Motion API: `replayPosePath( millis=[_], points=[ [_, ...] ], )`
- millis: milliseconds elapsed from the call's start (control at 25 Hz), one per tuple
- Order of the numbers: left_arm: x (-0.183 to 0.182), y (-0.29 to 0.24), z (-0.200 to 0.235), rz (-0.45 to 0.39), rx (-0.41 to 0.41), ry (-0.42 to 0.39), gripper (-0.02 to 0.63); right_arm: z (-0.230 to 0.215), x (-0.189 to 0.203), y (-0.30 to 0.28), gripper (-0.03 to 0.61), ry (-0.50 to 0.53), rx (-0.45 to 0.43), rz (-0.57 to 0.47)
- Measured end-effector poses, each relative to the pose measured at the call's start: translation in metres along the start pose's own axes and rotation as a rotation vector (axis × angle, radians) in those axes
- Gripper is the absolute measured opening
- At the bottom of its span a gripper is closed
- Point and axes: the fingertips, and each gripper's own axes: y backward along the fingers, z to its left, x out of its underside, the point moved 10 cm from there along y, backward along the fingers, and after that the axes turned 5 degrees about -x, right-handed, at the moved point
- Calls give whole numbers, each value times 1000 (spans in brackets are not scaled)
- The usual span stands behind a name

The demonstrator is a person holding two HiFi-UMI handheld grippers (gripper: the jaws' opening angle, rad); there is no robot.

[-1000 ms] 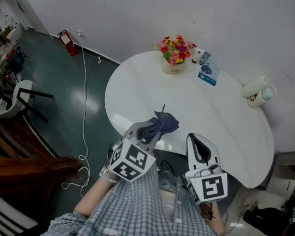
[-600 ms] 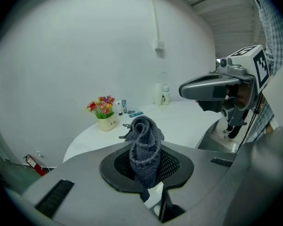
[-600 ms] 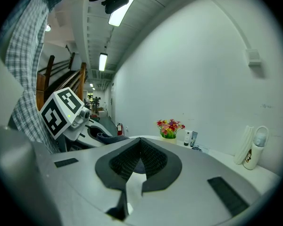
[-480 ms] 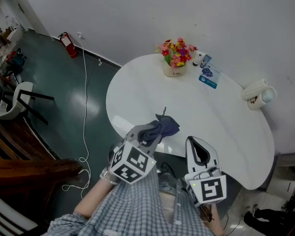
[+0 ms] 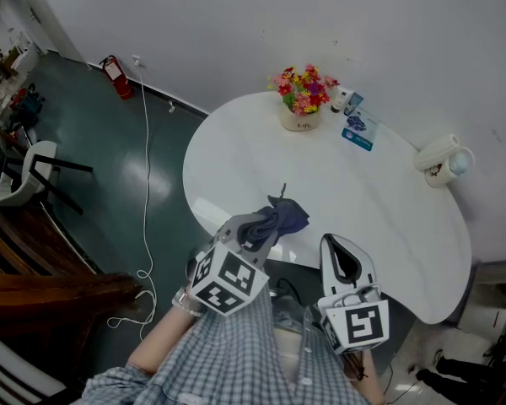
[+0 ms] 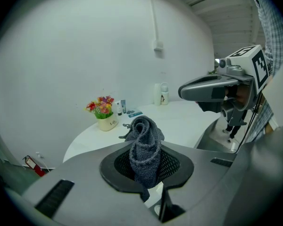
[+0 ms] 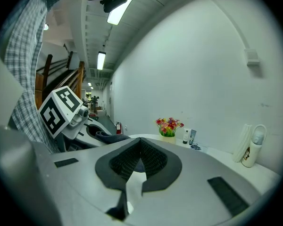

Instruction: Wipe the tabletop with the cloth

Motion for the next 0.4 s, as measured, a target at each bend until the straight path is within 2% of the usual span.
replayPosePath(
  millis=[400],
  points=[
    [4, 2, -1, 3, 5, -2, 55, 6, 2, -2, 9, 0, -15, 5]
  ],
)
